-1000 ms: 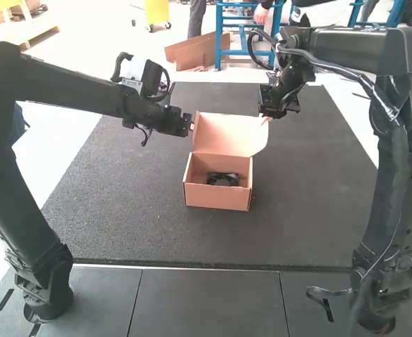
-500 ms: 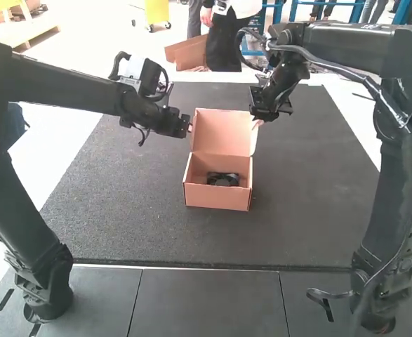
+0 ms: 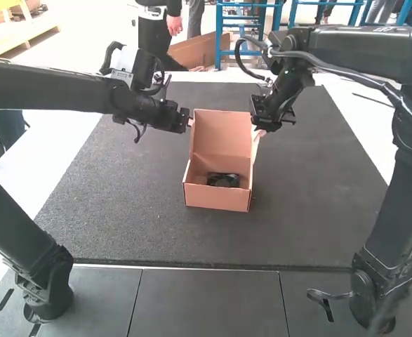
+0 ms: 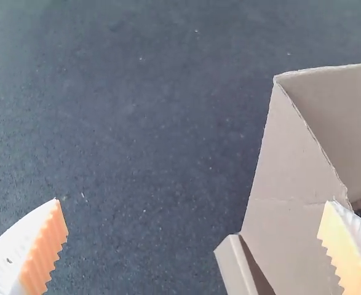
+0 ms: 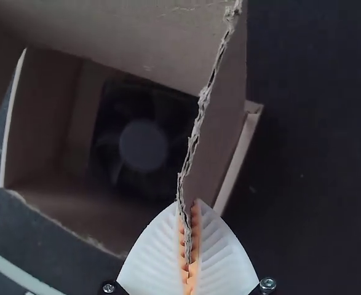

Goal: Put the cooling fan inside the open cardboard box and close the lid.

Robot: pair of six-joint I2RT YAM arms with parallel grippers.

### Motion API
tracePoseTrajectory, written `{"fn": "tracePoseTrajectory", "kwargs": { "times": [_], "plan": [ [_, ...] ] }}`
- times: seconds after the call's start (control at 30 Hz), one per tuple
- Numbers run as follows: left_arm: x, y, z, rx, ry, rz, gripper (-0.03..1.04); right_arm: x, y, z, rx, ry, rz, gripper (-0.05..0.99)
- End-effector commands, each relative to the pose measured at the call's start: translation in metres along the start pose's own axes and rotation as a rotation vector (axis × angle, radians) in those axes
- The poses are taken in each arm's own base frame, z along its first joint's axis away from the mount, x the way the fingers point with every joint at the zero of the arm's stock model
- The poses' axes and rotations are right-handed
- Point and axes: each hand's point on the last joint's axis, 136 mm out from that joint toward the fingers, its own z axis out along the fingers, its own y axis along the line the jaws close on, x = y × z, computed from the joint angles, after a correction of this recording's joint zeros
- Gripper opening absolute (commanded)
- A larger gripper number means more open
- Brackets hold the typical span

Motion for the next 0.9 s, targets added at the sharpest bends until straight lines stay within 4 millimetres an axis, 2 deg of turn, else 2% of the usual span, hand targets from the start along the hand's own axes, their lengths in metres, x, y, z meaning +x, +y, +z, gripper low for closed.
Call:
{"fn": "tracePoseTrajectory", "kwargs": {
  "times": [0.0, 0.33, 0.87],
  "plan": [
    [0.001, -0.011, -0.008, 0.038, -0.014, 0.002, 0.97, 0.003, 0.014, -0.012, -0.051, -0.016, 0.001, 0.0],
    [0.019, -0.015, -0.015, 0.048, 0.007, 0.009, 0.97, 0.022, 0.021, -0.004, -0.078, 0.023, -0.01, 0.0],
    [0.049, -0.018, -0.025, 0.077, 0.032, 0.007, 0.97, 0.055, 0.029, 0.021, -0.07, 0.11, -0.055, 0.0]
  ]
}}
